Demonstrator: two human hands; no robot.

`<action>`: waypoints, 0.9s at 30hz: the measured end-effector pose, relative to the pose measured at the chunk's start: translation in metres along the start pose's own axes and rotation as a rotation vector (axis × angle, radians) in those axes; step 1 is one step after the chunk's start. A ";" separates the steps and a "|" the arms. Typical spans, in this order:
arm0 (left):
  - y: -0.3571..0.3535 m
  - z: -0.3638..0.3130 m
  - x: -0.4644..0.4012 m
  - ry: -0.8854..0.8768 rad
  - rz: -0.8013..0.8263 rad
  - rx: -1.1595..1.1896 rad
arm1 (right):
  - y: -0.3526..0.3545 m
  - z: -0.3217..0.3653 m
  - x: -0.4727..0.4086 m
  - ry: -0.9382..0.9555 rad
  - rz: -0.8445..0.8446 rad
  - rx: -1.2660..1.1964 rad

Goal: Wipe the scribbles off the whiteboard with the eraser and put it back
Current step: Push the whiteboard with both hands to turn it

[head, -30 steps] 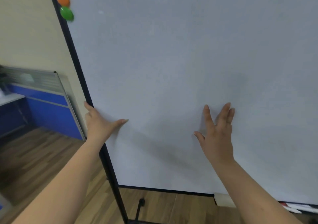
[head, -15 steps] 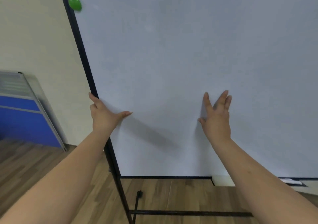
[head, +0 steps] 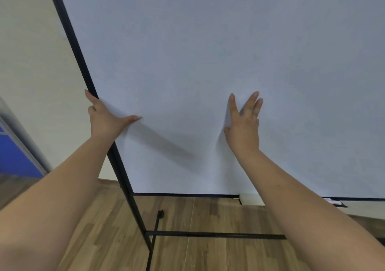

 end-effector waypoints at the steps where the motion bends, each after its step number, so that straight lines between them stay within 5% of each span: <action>1: -0.005 0.000 -0.006 0.000 0.003 -0.002 | -0.004 0.000 -0.005 -0.004 0.001 -0.007; 27: -0.087 0.021 -0.122 -0.029 0.023 0.024 | -0.065 0.013 -0.081 -0.064 -0.021 0.018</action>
Point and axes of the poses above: each hand's wrist, its own x-axis away from the middle knuckle, its own y-axis out of the back of the hand, z = x × y, the point moved 10 cm from there along -x, towards the middle knuckle, and after that the axes turned 9 degrees about -y, right-handed, at the moved point
